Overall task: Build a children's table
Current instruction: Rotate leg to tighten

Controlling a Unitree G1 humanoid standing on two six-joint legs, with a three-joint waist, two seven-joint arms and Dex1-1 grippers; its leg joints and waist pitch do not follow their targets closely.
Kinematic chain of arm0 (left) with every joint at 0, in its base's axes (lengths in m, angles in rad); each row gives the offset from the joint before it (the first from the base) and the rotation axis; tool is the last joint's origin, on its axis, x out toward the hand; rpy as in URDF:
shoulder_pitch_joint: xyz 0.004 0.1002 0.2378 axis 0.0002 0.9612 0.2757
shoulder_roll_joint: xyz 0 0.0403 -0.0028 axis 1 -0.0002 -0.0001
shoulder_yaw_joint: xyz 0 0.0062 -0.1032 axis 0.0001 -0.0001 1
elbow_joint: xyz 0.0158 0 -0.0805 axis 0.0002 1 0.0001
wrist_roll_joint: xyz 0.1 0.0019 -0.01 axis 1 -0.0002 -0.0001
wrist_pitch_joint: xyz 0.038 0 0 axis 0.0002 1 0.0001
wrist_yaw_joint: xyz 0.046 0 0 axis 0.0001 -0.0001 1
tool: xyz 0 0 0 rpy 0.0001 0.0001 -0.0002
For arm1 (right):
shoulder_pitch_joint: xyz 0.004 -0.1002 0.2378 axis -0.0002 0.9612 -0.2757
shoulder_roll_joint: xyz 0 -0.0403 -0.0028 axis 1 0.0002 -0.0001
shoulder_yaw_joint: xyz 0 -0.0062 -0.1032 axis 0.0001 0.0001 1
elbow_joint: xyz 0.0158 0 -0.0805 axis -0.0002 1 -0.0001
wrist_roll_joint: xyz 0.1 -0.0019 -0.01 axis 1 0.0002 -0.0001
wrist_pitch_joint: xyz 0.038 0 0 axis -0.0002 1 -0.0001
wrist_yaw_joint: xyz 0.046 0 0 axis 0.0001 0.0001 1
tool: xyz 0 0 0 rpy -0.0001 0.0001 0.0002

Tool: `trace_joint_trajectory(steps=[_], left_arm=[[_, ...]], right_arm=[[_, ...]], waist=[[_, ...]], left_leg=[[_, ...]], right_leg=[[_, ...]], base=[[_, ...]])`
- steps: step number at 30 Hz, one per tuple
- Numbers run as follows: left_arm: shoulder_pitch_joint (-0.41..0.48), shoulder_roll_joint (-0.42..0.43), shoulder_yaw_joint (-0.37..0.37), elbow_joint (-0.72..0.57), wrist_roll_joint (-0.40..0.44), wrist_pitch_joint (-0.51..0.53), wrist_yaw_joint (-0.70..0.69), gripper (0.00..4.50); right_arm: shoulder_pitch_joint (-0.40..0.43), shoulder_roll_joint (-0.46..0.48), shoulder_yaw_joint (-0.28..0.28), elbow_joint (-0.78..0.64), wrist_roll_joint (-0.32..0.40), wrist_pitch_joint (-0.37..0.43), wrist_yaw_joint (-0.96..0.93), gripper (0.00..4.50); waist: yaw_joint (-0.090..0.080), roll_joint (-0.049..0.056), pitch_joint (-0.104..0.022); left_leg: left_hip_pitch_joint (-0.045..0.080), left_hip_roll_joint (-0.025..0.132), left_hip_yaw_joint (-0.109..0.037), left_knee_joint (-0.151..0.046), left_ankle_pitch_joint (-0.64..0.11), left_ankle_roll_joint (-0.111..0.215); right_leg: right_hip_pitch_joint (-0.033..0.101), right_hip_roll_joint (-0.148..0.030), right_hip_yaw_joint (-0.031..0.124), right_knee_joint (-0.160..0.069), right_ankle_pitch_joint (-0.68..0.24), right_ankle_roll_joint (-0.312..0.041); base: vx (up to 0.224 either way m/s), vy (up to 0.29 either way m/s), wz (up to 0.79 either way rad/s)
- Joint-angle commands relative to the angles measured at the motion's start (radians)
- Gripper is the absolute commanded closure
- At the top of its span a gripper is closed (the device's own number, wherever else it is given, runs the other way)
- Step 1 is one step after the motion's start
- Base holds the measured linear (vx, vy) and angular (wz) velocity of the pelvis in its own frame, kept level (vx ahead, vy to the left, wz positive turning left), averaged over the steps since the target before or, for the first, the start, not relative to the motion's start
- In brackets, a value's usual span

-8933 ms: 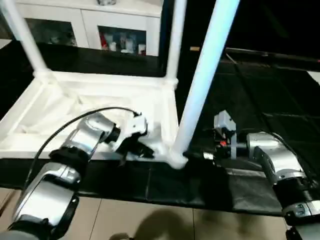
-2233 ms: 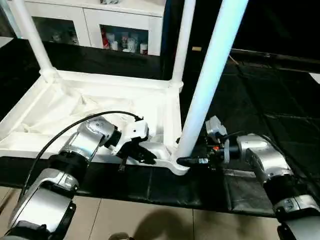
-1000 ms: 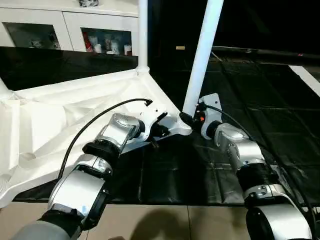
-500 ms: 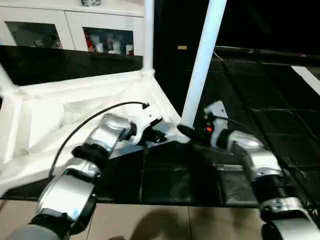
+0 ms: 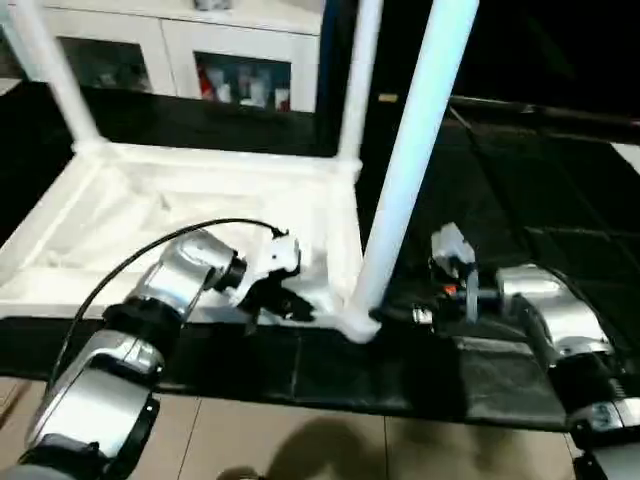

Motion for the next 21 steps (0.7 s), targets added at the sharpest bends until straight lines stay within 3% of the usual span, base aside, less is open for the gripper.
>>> trace_joint_trajectory(steps=[1, 8, 21], left_arm=[[0.003, -0.001, -0.042, -0.035, 0.013, -0.029, -0.059, 4.5], [0.004, 0.007, -0.063, -0.072, 0.01, -0.037, -0.091, 4.5], [0.007, 0.004, -0.07, -0.085, 0.01, -0.038, -0.085, 4.5]], right_arm=[[-0.017, -0.015, 0.008, 0.02, -0.006, -0.035, 0.034, 0.15], [-0.033, 0.013, 0.031, 0.062, -0.019, -0.064, 0.042, 0.52], [-0.043, 0.028, 0.051, 0.097, 0.0, -0.051, 0.11, 1.56]], waist=[[-0.004, 0.005, -0.066], [-0.005, 0.006, -0.067], [-0.002, 0.003, -0.069]], left_leg=[[0.018, 0.094, -0.039, -0.066, -0.136, 0.046], [0.016, 0.093, -0.039, -0.066, -0.132, 0.04], [0.014, 0.093, -0.039, -0.064, -0.11, 0.051]], right_leg=[[0.044, -0.133, 0.083, -0.077, -0.263, -0.154], [0.047, -0.133, 0.083, -0.072, -0.236, -0.171], [0.048, -0.132, 0.081, -0.069, -0.227, -0.164]], base=[[0.0, 0.0, 0.0], [0.0, 0.0, 0.0], [0.0, 0.0, 0.0]])
